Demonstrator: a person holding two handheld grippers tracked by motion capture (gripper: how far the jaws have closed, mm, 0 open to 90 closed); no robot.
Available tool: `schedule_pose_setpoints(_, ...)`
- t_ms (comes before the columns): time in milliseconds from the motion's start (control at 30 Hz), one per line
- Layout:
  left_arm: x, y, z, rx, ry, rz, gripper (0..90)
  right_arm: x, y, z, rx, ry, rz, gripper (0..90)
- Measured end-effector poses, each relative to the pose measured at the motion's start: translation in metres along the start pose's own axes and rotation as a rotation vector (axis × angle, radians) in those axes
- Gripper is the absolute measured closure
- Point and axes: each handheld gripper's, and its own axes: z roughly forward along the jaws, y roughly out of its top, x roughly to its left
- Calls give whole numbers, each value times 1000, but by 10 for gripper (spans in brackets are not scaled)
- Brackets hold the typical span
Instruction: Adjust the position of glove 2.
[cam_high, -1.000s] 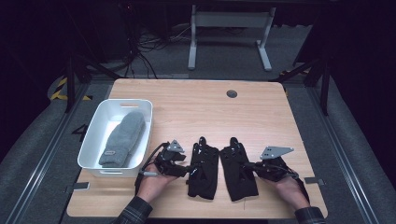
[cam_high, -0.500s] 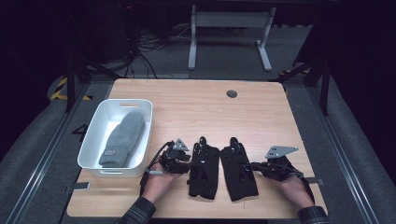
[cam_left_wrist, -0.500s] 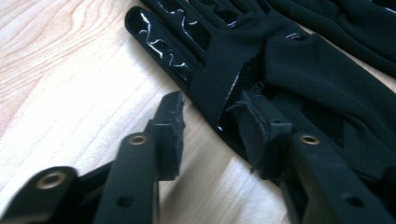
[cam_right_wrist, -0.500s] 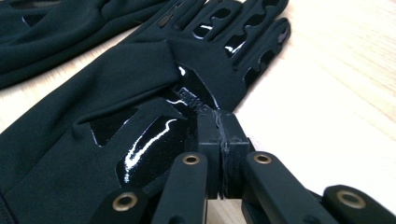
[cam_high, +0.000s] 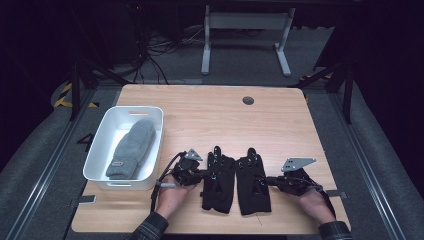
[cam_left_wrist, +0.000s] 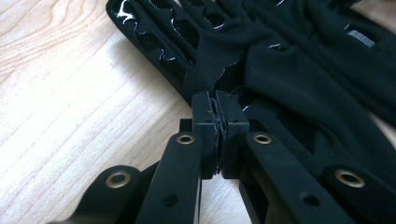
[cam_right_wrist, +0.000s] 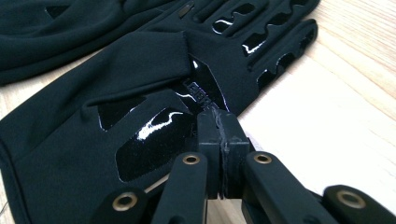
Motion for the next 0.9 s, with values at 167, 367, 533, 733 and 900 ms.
schedule_pose_setpoints(167, 0, 3, -7, -41, -76, -23, 883, 4, 1, 2, -1, 15, -9, 900)
schedule_pose_setpoints(367, 1, 11, -21, -96, -168, -38, 883, 9, 7, 8, 0, 37, -16, 900)
schedule_pose_setpoints(533, -1, 18, -27, -112, -193, -30, 883, 14, 13, 15, 6, 49, -34, 900)
schedule_pose_setpoints(733, -4, 26, -29, -129, -227, -26, 883, 19, 20, 24, 4, 78, -41, 900)
schedule_pose_setpoints(900, -10, 34, -25, -124, -243, -8, 883, 23, 26, 32, -4, 103, -45, 900)
